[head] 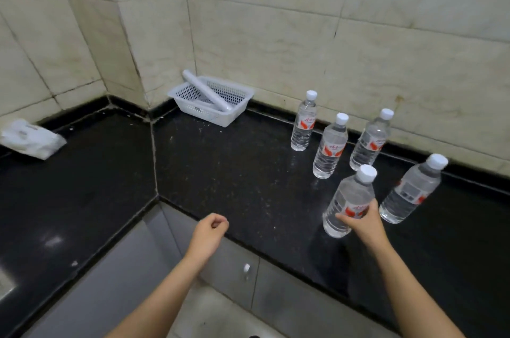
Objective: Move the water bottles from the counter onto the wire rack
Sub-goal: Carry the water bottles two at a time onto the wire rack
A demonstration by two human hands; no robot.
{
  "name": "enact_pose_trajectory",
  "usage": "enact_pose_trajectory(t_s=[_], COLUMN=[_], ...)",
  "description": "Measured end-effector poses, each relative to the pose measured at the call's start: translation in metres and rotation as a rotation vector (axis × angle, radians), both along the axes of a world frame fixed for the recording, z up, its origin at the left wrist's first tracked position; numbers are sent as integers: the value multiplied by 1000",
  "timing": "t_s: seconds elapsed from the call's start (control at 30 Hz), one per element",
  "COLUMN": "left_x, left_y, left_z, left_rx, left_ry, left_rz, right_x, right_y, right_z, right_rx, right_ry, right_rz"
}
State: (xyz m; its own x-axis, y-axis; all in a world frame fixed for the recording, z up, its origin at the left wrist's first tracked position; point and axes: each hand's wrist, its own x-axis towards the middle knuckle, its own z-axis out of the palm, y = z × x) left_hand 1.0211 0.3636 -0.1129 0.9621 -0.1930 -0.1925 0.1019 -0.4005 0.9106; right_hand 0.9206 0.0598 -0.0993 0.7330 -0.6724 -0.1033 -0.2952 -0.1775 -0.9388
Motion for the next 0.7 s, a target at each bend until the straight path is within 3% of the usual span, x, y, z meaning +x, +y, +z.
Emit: enact_pose_trajectory(t_s=[0.17, 0.7], left_x=[63, 179], left_y=[-57, -242], left_z=[2, -1], left_rx=[46, -14], left_ry=[4, 128], left_rz=[-98, -692], right_x=[35, 80], right_y=[-26, 27], right_z=[-12, -25], right_rx=[75, 58], right_ry=[-24, 65], right_rz=[33, -654])
